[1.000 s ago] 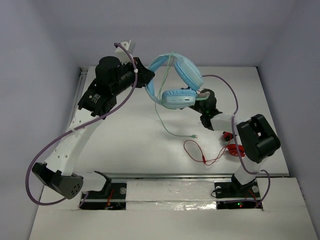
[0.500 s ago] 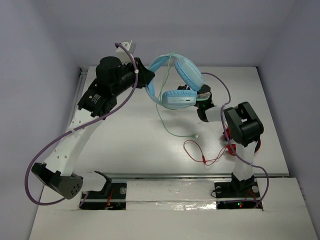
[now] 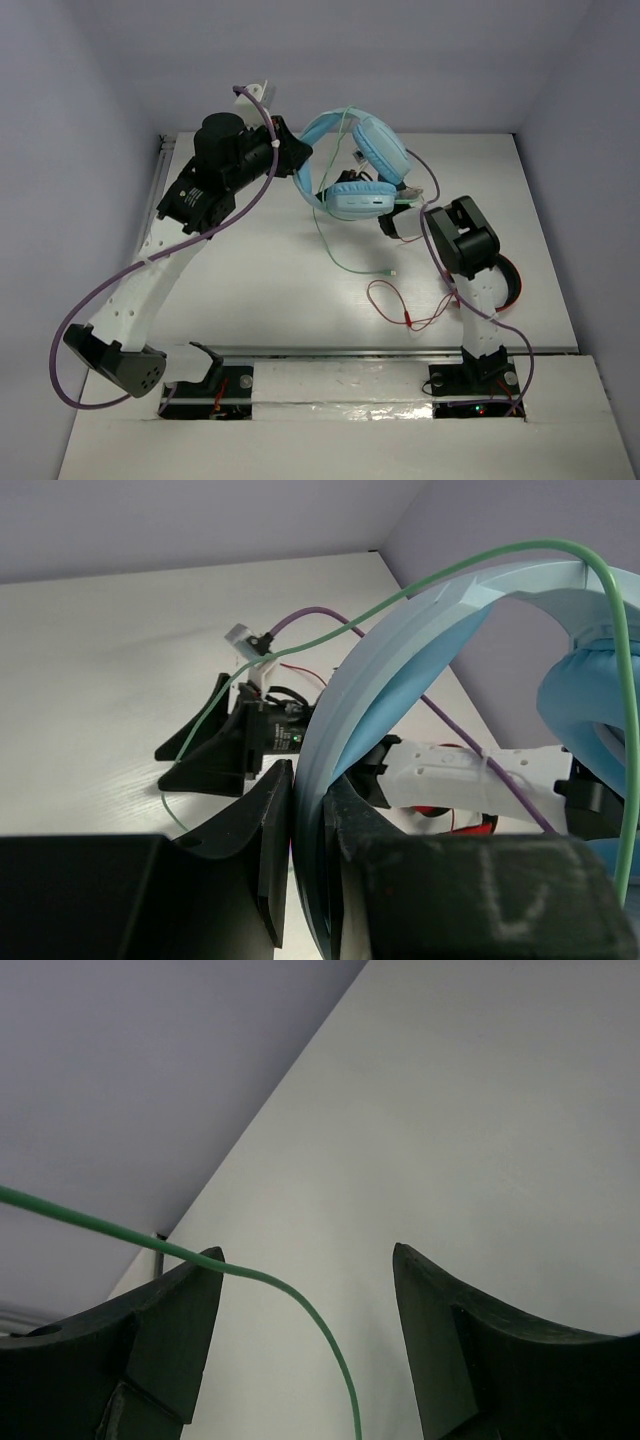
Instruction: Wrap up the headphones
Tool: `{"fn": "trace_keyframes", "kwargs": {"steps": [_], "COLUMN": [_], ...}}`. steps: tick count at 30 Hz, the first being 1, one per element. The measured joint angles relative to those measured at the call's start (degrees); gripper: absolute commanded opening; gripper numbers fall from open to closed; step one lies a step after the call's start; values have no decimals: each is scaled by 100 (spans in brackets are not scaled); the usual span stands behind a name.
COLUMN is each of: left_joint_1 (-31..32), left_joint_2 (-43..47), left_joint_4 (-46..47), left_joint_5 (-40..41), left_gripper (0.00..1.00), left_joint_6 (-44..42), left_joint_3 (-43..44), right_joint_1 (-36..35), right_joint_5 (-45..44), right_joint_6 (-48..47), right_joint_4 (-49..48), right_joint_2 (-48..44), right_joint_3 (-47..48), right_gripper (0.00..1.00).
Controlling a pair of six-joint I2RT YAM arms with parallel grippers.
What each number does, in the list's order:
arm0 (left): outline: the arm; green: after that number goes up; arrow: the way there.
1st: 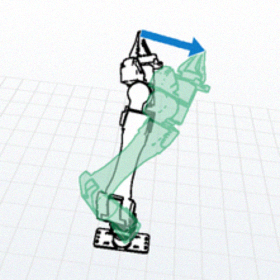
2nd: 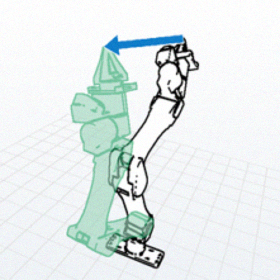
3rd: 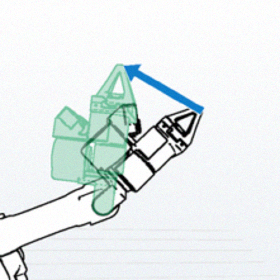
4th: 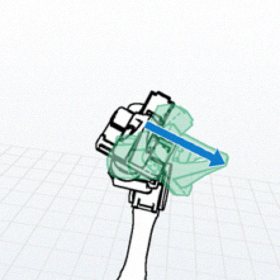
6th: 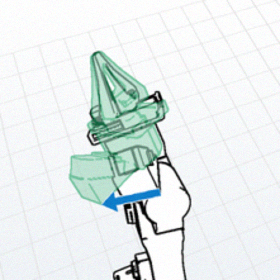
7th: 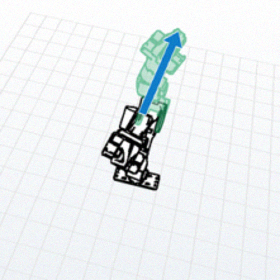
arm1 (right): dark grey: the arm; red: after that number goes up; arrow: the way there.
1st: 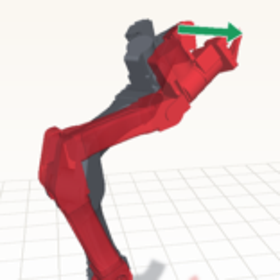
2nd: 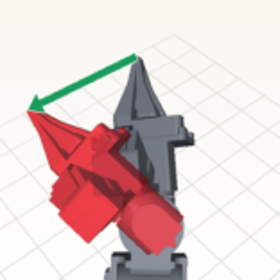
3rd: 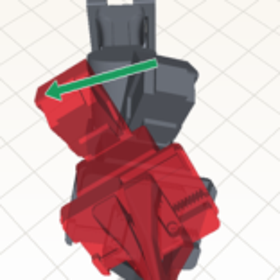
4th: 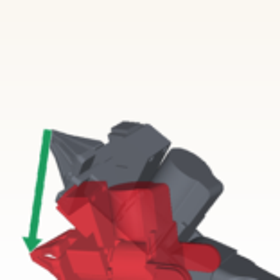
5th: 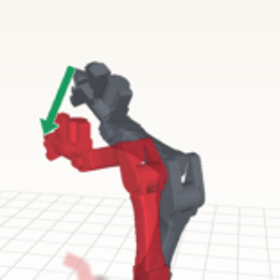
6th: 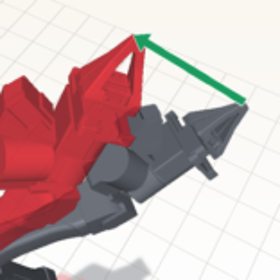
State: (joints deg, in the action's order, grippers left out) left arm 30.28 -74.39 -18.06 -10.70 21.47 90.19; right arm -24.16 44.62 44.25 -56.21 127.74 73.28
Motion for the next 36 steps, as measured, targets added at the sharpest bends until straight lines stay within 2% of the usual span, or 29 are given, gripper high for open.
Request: {"fn": "trace_keyframes", "kwargs": {"steps": [7,11,14,15,18,20,25,31,36], "left_joint_1": [11,11,11,11,11,11,11,-46,-326], "left_joint_2": [-37,-55,-72,-79,-90,-90,-304,-739,-903], "left_joint_4": [-48,-52,-68,-83,-151,-184,-282,-94,120], "left_joint_5": [-22,-44,-50,-48,0,94,553,1298,1412], "left_gripper": [0,0,0,0,0,0,0,0,0], "left_joint_6": [0,0,2,0,-22,-79,-328,-505,-367], "left_joint_3": [63,70,92,116,219,295,669,933,876], "right_joint_1": [-267,-337,-343,-343,-339,-337,-409,-704,-946], "right_joint_5": [-2,20,46,63,131,142,101,-245,-647], "right_joint_6": [179,535,837,949,1224,1309,1191,623,195], "right_joint_4": [-42,-555,-918,-1016,-1290,-1379,-1412,-721,0], "right_joint_2": [216,348,553,621,796,804,402,-575,-1182], "right_joint_3": [295,380,420,431,431,330,-387,-1294,-1631], "right_gripper": [70,66,52,42,21,13,6,0,0]}}
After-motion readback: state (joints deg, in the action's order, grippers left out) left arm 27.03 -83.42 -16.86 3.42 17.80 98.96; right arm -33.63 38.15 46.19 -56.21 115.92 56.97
